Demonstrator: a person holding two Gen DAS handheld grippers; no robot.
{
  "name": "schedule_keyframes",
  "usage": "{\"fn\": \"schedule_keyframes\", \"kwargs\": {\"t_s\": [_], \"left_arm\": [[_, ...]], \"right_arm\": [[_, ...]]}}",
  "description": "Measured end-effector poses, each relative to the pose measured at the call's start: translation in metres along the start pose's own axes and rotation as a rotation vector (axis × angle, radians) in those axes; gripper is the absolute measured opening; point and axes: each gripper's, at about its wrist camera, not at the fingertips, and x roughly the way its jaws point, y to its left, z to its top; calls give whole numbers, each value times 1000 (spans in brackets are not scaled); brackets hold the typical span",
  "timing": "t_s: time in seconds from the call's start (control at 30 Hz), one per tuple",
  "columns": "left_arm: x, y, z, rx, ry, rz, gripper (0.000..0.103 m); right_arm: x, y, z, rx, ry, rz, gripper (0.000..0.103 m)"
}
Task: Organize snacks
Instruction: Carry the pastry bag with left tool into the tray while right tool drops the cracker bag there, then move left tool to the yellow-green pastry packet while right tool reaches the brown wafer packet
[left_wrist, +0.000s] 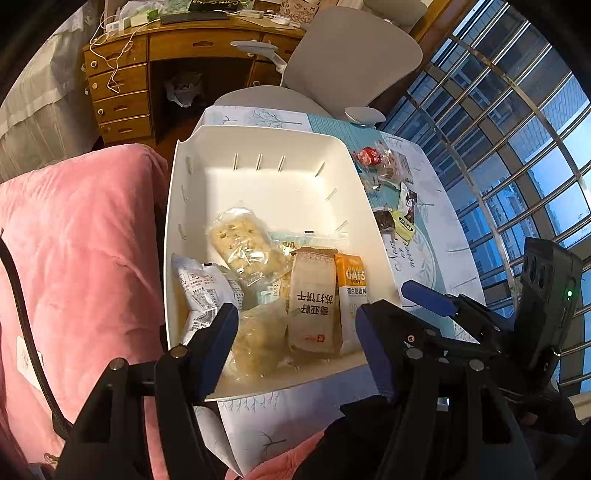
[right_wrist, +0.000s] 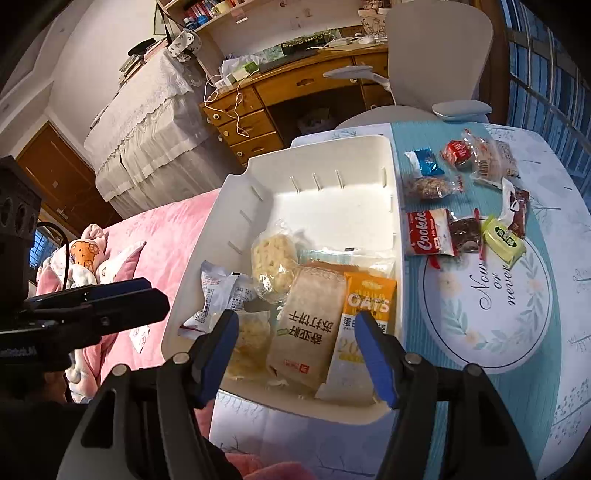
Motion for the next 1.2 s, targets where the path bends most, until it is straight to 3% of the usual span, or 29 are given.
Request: {"fn": "schedule_keyframes", "kwargs": {"t_s": [0.5, 0.73, 0.97, 1.2], "left_arm": [[16, -31, -12, 31, 16, 31, 67], [23, -52, -18, 50, 5, 29, 67], [23, -83, -16, 70, -64, 22, 67], [34, -123, -7, 33, -89, 26, 67]], "right_arm": [[-23, -35, -20, 99, 12, -80, 66], [-32, -74, -33, 211, 40, -127, 66], [-42, -119, -33, 323, 47, -159, 66], [-49, -177, -22, 437, 64, -112, 66]]}}
